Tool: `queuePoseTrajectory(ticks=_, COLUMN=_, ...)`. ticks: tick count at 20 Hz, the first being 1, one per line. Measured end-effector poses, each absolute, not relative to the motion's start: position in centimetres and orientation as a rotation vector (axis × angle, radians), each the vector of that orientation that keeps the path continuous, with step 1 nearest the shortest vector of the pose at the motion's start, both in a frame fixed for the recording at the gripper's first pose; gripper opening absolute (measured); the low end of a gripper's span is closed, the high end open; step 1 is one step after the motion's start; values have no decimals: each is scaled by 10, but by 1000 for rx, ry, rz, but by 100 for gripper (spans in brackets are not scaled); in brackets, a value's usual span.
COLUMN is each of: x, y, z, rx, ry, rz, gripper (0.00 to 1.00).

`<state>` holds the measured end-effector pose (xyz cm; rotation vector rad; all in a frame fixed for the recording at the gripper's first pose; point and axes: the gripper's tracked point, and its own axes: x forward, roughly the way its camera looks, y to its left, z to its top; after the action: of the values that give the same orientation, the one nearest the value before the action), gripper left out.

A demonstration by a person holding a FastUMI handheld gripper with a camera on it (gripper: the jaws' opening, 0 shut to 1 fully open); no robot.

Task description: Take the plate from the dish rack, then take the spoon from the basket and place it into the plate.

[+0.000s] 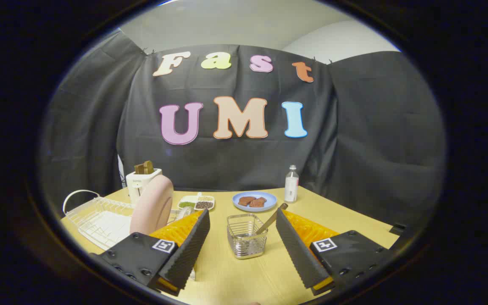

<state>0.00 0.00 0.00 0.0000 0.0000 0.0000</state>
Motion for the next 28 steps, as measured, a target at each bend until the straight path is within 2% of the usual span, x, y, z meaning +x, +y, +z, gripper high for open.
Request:
queuePoseTrajectory(ticks=20, x=-4, y=-1, z=2, rx=2, ry=-1, rz=-12, gripper=100)
queuePoseTrajectory(ticks=28, x=-4, y=0, z=24, rx=-57, ry=30, rz=-100, gripper=100)
